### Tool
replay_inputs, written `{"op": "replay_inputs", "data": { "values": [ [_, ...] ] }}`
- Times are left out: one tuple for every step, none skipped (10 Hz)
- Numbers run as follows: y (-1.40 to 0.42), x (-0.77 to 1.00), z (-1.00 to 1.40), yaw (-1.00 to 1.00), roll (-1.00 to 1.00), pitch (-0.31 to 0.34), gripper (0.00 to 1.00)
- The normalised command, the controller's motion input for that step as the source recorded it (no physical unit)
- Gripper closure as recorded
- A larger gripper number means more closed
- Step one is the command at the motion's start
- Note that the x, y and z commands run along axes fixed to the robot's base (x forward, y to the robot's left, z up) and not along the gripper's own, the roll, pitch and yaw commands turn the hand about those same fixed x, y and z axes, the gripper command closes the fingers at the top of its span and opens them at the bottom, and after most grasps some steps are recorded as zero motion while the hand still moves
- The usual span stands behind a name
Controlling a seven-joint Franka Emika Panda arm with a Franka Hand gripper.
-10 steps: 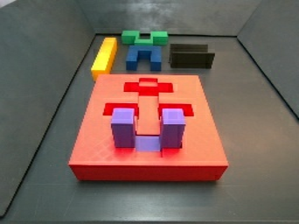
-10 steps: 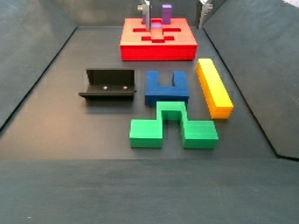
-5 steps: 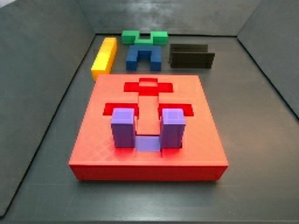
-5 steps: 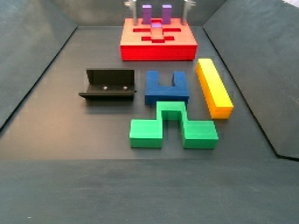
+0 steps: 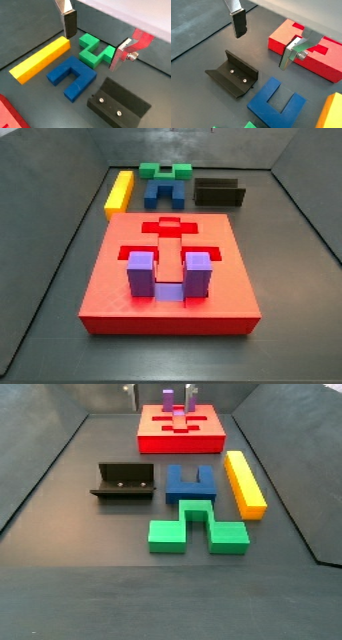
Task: Pick up the blue object. Move up. Place the blue object on the fixture. Regrasp the blue object. Move to above the board. Insert the blue object.
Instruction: Pick up the blue object.
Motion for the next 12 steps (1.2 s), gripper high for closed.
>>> {"op": "replay_inputs", "data": {
  "values": [
    [0.00,0.00,-0.31,-0.03,-0.25,-0.224,0.00],
    [-0.12,0.00,-0.29,0.07,-0.20,-0.244,0.00],
    [-0.27,0.00,-0.28,0.26,-0.09,-0.226,0.00],
    [-0.27,0.00,-0.29,0.29,-0.06,-0.209,0.00],
    [-0.26,0.00,-0.29,0.28,-0.07,-0.191,0.00],
    [-0.18,0.00,-0.29,0.16,-0.06,-0.193,0.00],
    [-0.17,0.05,-0.30,0.00,0.00,-0.130,0.00],
    [-0.06,0.00,-0.34,0.00,0.00,-0.110,0.00],
    [-0.03,-0.07,-0.37,0.00,0.00,-0.163,0.00],
    [0.00,-0.17,-0.33,0.00,0.00,-0.164,0.00],
    [0.00,-0.14,-0.26,0.00,0.00,-0.153,0.00],
    [0.00,-0.19,-0.25,0.00,0.00,-0.157,0.00]
  ]
}}
